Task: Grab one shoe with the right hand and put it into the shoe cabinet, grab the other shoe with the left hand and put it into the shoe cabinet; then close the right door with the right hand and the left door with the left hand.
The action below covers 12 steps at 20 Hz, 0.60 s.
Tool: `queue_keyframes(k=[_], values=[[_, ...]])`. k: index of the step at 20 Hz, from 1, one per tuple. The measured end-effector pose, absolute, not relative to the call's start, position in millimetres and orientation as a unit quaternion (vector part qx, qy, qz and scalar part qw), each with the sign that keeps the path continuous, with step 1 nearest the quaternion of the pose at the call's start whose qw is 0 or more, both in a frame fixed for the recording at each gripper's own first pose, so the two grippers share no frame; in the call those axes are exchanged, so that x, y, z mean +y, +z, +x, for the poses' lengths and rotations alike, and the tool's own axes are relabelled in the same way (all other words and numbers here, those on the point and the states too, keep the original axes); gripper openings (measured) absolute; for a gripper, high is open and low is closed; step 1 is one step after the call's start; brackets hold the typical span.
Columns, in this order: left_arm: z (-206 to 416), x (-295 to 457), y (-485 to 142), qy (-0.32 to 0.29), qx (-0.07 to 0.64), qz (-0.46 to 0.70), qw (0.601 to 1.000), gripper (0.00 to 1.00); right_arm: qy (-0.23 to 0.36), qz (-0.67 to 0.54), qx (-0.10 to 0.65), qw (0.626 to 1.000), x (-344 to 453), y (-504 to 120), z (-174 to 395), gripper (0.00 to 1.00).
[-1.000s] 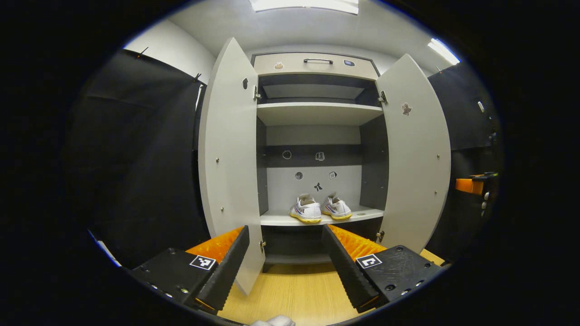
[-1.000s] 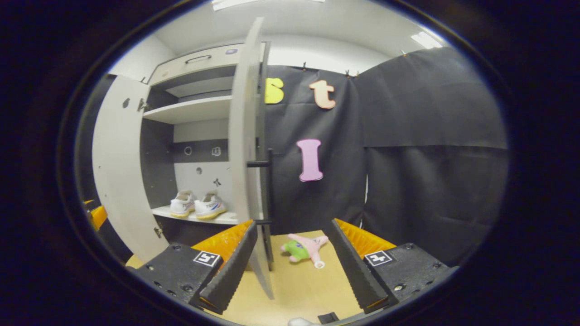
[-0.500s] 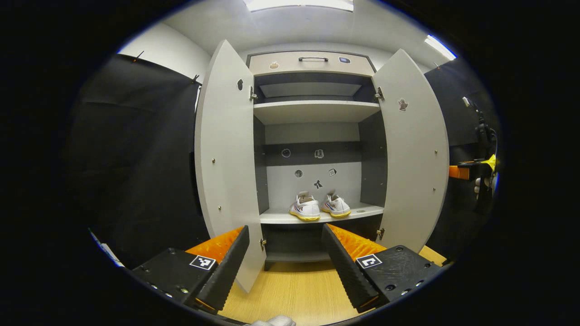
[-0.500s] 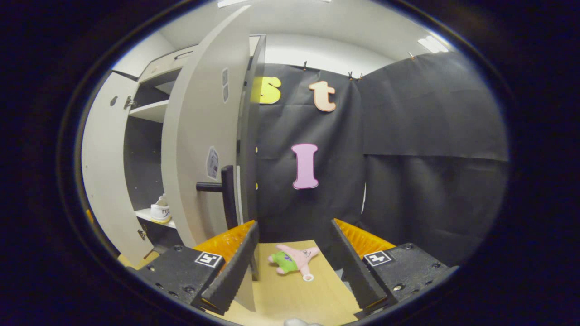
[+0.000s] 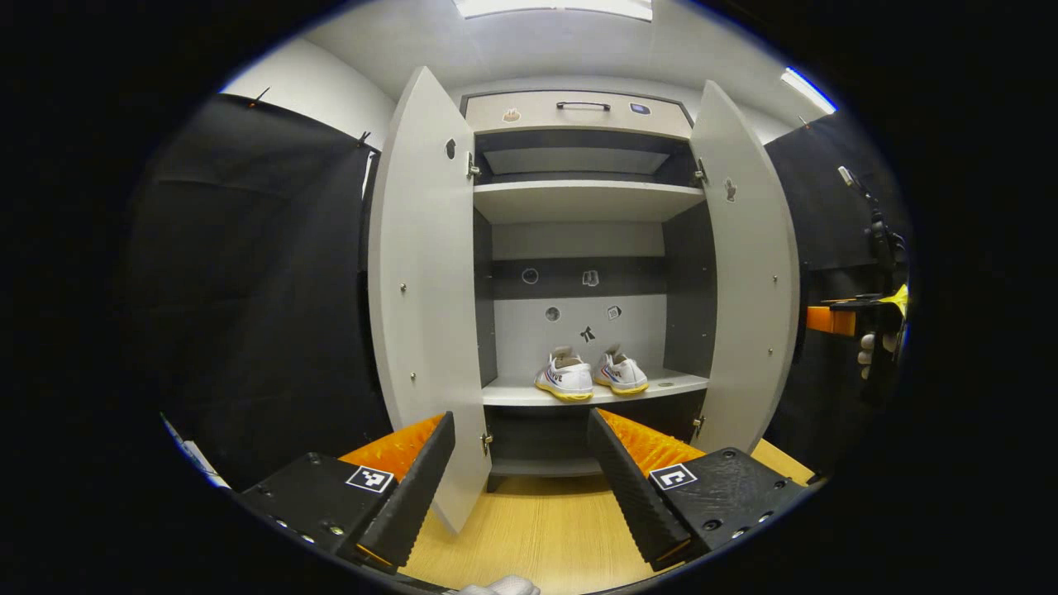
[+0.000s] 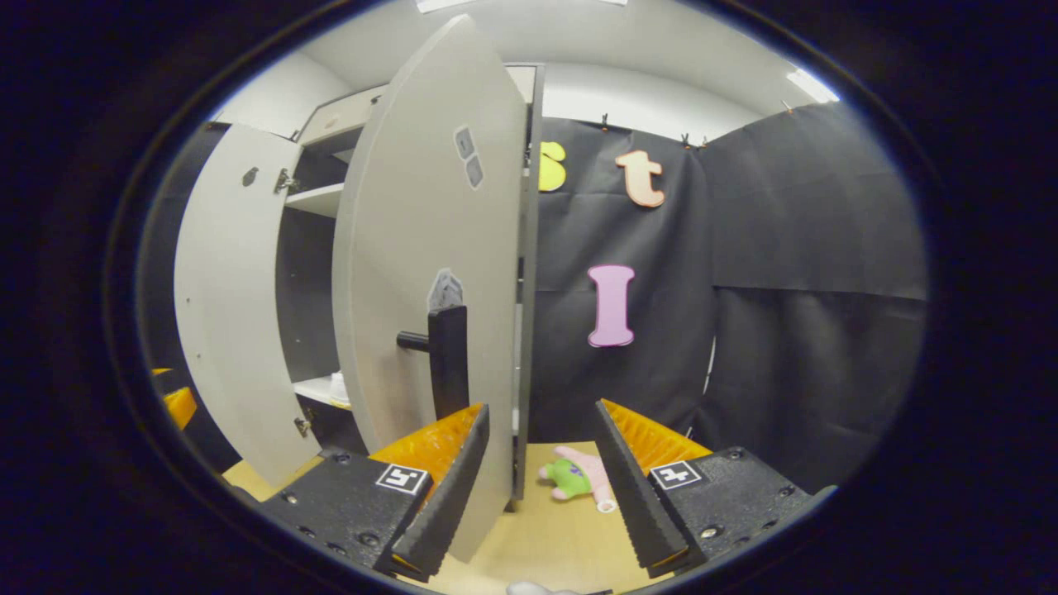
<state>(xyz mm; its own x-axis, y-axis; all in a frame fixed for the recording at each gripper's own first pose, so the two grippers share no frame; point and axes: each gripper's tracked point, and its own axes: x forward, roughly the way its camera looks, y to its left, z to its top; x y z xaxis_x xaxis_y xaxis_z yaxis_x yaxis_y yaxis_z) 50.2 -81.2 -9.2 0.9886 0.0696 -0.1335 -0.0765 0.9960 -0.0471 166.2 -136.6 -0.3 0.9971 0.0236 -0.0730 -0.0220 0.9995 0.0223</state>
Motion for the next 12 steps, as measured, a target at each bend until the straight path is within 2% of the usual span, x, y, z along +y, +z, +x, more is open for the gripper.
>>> queue_keyframes(k=[4, 5, 7, 8, 10, 11, 12], values=[[45, -67, -9, 0.047, 0.067, -0.022, 0.996, 0.96, 0.059, -0.012, 0.035, 0.998, -86, -2, 172, 0.84], [43, -63, -10, 0.048, 0.067, -0.021, 0.996, 0.96, 0.082, -0.002, 0.038, 0.996, -70, -3, 170, 0.81], [42, -59, -11, 0.048, 0.07, -0.023, 0.996, 0.96, 0.105, 0.008, 0.048, 0.993, -49, -10, 165, 0.99], [42, -57, -12, 0.048, 0.071, -0.025, 0.996, 1.0, 0.098, 0.005, 0.047, 0.994, -48, -11, 162, 0.99], [41, -50, -12, 0.049, 0.071, -0.026, 0.996, 1.0, 0.094, 0.012, 0.047, 0.994, -42, -11, 153, 0.99], [41, -46, -11, 0.049, 0.069, -0.025, 0.996, 0.96, 0.099, 0.018, 0.05, 0.994, -35, -13, 147, 1.0], [41, -41, -10, 0.05, 0.067, -0.024, 0.996, 1.0, 0.101, 0.021, 0.055, 0.993, -30, -16, 142, 1.0]])
